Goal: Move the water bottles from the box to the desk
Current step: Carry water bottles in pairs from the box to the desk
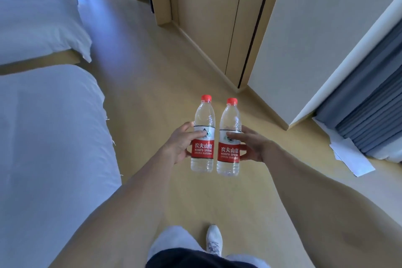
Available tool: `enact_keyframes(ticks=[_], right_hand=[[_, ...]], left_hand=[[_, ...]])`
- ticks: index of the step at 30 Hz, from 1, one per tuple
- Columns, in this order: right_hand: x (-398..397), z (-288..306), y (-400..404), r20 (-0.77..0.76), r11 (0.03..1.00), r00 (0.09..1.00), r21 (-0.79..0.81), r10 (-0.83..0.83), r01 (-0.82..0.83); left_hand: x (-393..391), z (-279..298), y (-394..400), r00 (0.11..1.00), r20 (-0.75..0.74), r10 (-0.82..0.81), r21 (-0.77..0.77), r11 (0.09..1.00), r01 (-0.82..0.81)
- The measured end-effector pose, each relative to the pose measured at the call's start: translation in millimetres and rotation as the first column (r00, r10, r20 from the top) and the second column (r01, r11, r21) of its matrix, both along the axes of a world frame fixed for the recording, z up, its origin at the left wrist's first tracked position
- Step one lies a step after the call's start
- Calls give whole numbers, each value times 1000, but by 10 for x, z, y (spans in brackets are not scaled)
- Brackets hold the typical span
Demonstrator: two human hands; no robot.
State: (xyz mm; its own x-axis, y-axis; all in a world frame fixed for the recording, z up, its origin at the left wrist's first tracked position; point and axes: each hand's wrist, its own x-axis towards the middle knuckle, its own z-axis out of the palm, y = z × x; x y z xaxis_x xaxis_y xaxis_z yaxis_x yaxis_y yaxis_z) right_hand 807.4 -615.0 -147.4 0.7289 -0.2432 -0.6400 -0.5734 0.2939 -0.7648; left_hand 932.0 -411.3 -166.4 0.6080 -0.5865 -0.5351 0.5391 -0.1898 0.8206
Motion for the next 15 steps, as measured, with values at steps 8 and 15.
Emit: enact_keyframes(ticks=[8,15], right_hand=[[1132,-45,-326,18,982,982,37,186,-186],[2395,-182,-397,10,963,964,29,266,-267]], left_hand=[[755,-13,-263,989,-20,144,-11,989,-145],[1842,-173,-262,978,-29,208,2,978,-208]])
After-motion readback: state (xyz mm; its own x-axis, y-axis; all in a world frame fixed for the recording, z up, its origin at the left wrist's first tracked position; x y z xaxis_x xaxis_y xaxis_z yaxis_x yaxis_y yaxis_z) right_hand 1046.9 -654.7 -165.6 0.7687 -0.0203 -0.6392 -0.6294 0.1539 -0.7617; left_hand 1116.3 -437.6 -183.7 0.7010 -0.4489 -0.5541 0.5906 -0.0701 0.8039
